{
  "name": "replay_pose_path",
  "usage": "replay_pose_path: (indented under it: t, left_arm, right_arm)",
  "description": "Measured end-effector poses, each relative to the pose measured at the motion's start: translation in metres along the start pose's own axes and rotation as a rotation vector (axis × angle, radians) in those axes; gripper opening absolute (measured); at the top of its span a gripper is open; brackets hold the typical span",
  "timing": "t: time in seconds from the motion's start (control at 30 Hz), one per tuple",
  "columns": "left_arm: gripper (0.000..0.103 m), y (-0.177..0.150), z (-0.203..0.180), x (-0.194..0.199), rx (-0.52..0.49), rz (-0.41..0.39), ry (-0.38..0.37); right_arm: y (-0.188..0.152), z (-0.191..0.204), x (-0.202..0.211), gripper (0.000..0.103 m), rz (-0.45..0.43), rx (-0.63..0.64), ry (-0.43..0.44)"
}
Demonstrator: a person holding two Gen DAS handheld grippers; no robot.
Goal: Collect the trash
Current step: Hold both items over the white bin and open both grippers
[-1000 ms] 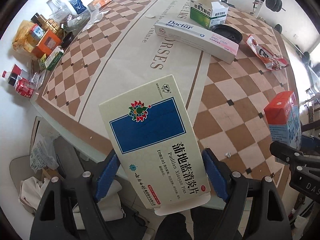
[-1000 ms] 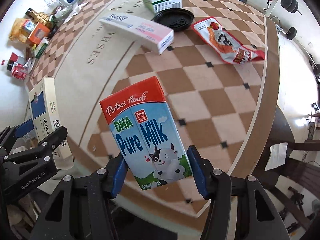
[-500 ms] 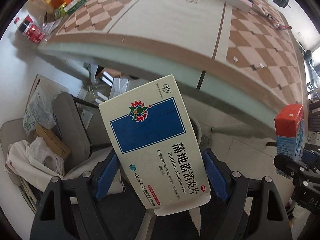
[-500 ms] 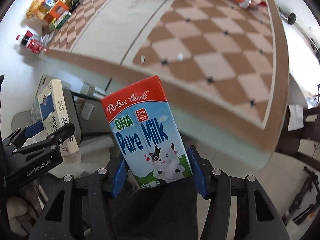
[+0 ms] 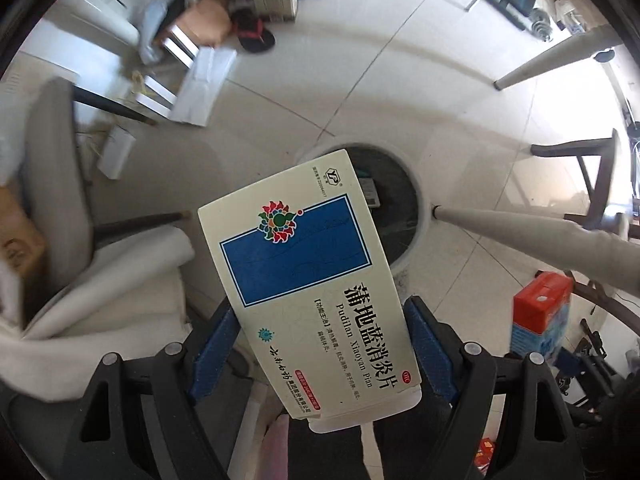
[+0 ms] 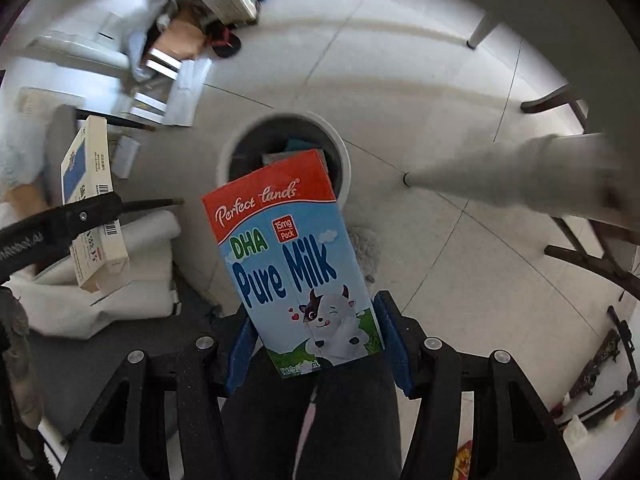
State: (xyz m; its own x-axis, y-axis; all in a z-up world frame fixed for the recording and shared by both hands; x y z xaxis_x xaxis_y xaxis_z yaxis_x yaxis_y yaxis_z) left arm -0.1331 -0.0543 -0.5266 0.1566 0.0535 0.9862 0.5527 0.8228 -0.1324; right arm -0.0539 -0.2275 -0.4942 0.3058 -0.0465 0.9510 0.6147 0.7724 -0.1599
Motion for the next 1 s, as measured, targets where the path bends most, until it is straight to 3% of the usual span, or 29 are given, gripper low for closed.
replay_pose_path:
  t: [0.2, 0.4, 0.5, 0.6, 0.63, 0.67, 0.7, 0.77, 0.8, 1.0]
  left_arm:
    - [0.081, 0.023, -0.013, -0.083, -0.015, 0.05, -0.025]
    - [0.083, 0.035, -0.011, -0.122, -0.013, 0.059, -0.014]
    - [0.099, 0.037, -0.007, -0.127, 0.002, 0.06, -0.005]
    - [0.099, 0.037, -0.001, -0.128, 0.013, 0.06, 0.01]
    - [0.099, 0.037, 0.001, -0.127, 0.015, 0.057, 0.012]
    - [0.099, 0.036, 0.003, -0.125, 0.017, 0.052, 0.021]
    - [0.099, 0.037, 0.006, -0.124, 0.017, 0.046, 0.031]
    - [0.099, 0.033, 0.01, -0.117, 0.014, 0.033, 0.05]
    - [0.099, 0.031, 0.012, -0.114, 0.013, 0.026, 0.062]
    - [0.099, 0.016, 0.021, -0.093, 0.007, 0.002, 0.093]
  right_arm:
    - [0.026, -0.02, -0.1, 0.059, 0.041, -0.007, 0.001]
    - [0.054, -0.026, -0.163, 0.059, 0.053, 0.006, 0.003]
    - [0.064, -0.027, -0.183, 0.059, 0.055, -0.002, 0.029]
    - [0.069, -0.028, -0.195, 0.064, 0.062, -0.017, 0.048]
    - [0.069, -0.028, -0.195, 0.071, 0.058, -0.03, 0.058]
    - [0.071, -0.029, -0.197, 0.086, 0.054, -0.035, 0.055]
    - [0.071, -0.029, -0.196, 0.092, 0.049, -0.035, 0.051]
    - [0.071, -0.029, -0.19, 0.095, 0.037, -0.042, 0.04]
    - [0.071, -0.029, -0.187, 0.103, 0.031, -0.048, 0.035]
    - [0.066, -0.027, -0.156, 0.103, -0.021, -0.064, 0.007]
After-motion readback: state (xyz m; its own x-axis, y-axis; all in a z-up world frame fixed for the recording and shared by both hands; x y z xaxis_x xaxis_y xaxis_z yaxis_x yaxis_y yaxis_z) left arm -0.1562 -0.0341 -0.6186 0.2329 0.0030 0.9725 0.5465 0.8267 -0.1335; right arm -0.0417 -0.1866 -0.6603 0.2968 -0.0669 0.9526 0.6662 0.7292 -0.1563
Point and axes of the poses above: each gripper's, at about its wrist camera, not at the fingertips, and x roughly against the way its jaws point, z to its left, y to its top, the point moved 8 cm from there along -x, roughly the way its jaws point, and after that the axes turned 10 degrees about y, right-handed, at the moved point
